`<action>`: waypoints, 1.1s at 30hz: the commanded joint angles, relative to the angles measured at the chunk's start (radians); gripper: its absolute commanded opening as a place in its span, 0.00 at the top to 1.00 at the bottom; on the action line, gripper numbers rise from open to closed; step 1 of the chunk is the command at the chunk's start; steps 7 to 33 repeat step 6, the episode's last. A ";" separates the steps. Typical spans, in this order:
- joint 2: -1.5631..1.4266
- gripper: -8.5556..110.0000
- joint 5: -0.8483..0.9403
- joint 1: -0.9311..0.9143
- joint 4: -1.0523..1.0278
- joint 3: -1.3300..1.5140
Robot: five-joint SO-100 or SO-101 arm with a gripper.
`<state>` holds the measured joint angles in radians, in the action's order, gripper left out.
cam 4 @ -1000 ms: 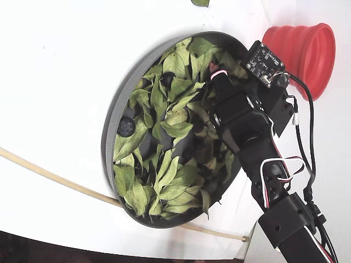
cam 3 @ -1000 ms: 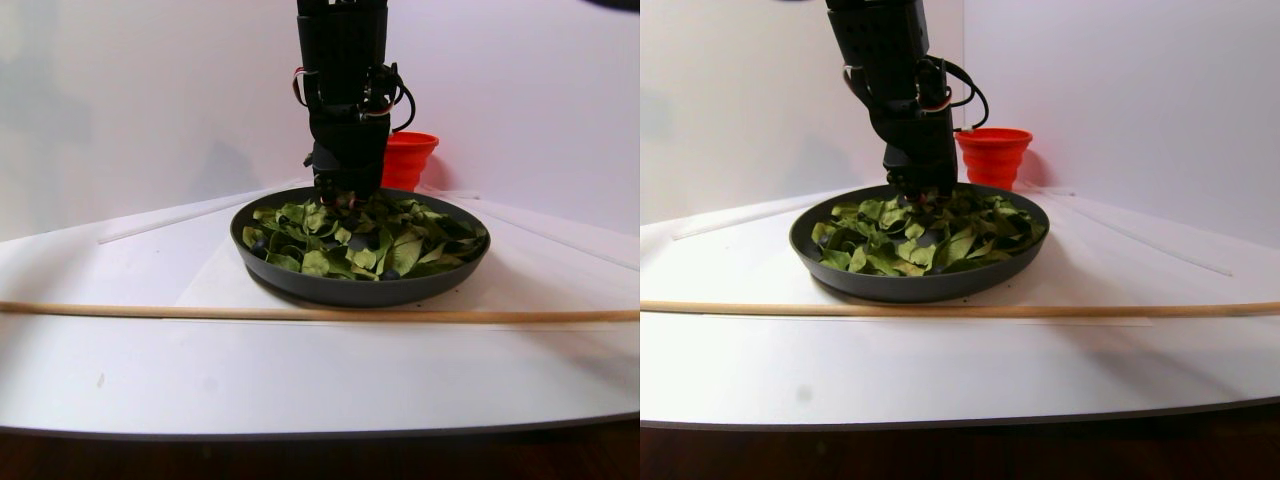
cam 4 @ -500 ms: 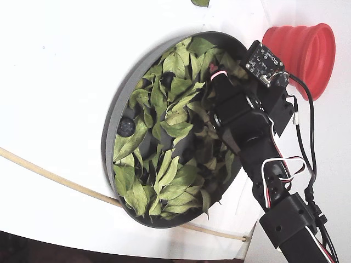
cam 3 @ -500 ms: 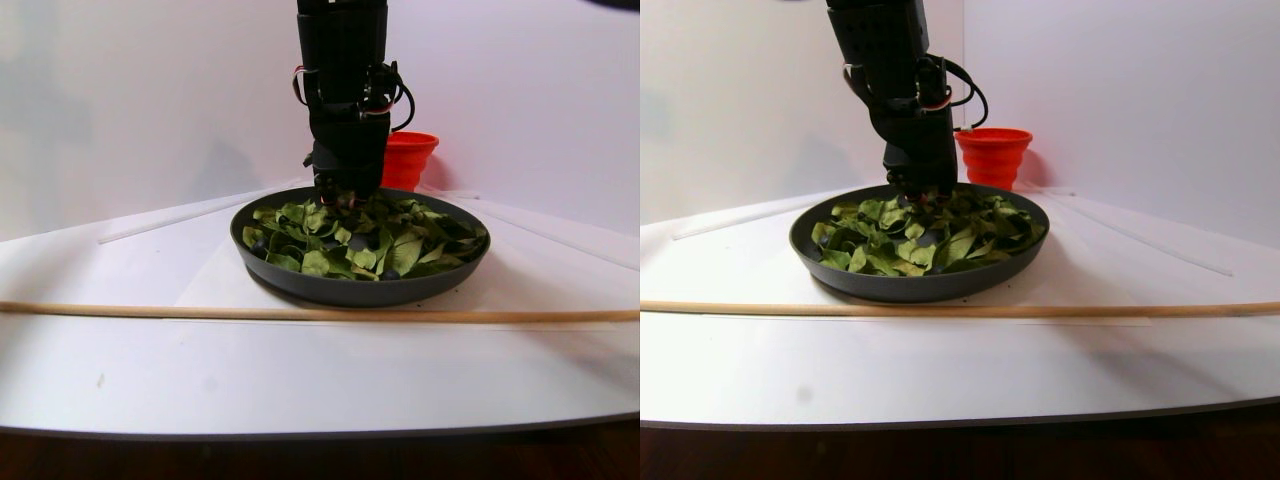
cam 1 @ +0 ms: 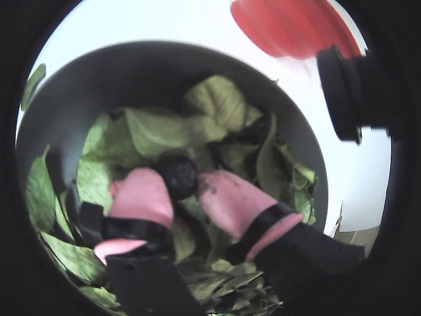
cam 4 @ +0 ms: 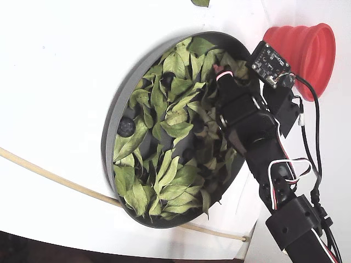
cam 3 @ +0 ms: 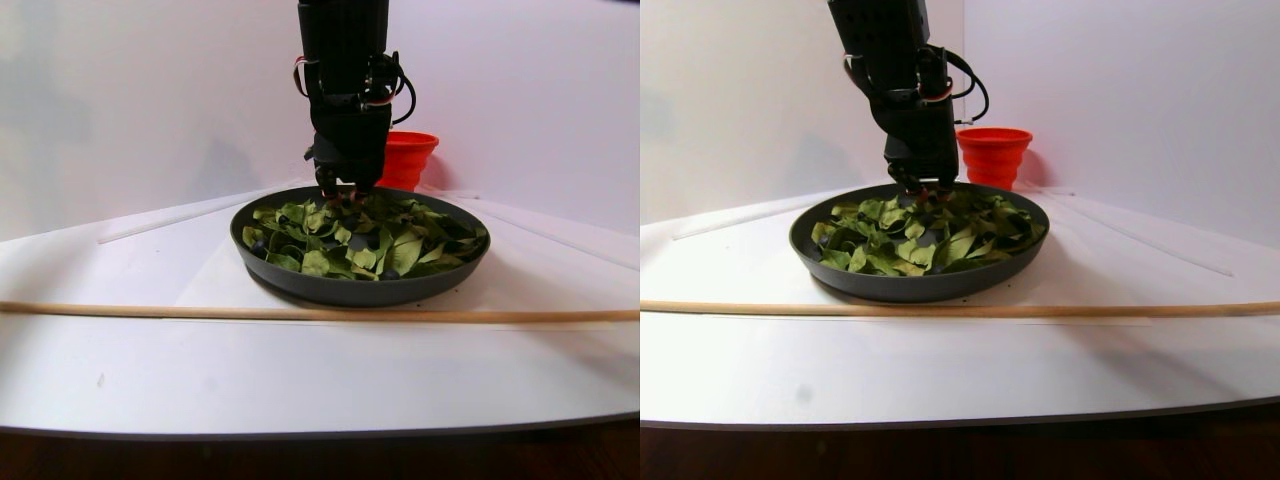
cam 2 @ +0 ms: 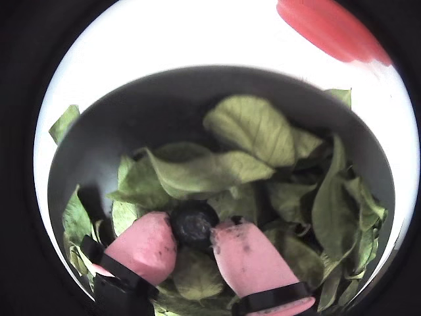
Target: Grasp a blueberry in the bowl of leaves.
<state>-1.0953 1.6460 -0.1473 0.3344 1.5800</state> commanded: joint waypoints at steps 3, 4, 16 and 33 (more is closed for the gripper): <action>-0.166 0.85 0.006 -0.028 -0.003 0.006; -0.172 0.85 0.006 -0.029 -0.003 0.009; -0.183 0.85 0.006 -0.031 -0.005 0.015; -0.183 0.85 0.006 -0.031 -0.005 0.015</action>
